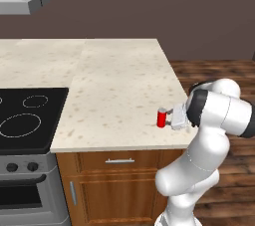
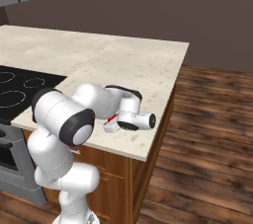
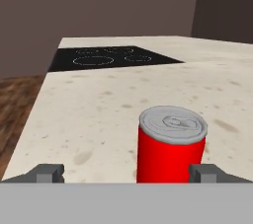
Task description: Pick the can, can from the counter and place them in the open cabinet.
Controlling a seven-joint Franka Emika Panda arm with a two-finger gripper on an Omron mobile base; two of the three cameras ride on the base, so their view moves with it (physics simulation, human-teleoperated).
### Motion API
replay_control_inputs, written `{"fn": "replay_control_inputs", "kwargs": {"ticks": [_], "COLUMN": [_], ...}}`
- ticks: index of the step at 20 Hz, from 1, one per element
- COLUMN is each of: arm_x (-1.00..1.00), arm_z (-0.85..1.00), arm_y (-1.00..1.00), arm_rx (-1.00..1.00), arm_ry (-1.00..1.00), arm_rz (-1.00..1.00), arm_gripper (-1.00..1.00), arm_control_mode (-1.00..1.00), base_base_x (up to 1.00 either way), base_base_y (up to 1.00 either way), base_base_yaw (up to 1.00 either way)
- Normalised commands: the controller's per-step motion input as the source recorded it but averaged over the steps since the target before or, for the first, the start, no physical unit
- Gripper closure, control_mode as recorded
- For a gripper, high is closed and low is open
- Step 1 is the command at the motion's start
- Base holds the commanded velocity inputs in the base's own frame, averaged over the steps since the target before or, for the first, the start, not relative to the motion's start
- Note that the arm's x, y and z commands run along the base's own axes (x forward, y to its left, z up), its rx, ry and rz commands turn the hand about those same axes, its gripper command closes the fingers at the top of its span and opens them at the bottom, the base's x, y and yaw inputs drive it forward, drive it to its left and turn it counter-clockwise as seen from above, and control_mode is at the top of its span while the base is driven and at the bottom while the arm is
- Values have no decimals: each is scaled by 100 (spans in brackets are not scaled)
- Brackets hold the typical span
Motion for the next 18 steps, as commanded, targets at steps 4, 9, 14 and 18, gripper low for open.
{"fn": "replay_control_inputs", "kwargs": {"ticks": [4, 9, 14, 18], "arm_x": [0, 4, 0, 1], "arm_z": [-1, -2, -5, -8], "arm_y": [0, -1, -1, -1], "arm_rx": [0, 0, 0, 0], "arm_ry": [0, 0, 0, 1], "arm_rz": [-1, -3, -4, -5], "arm_gripper": [-100, -100, -100, -100], "arm_control_mode": [-100, -100, -100, -100], "base_base_x": [0, 0, 0, 0], "base_base_y": [0, 0, 0, 0], "base_base_yaw": [0, 0, 0, 0]}}
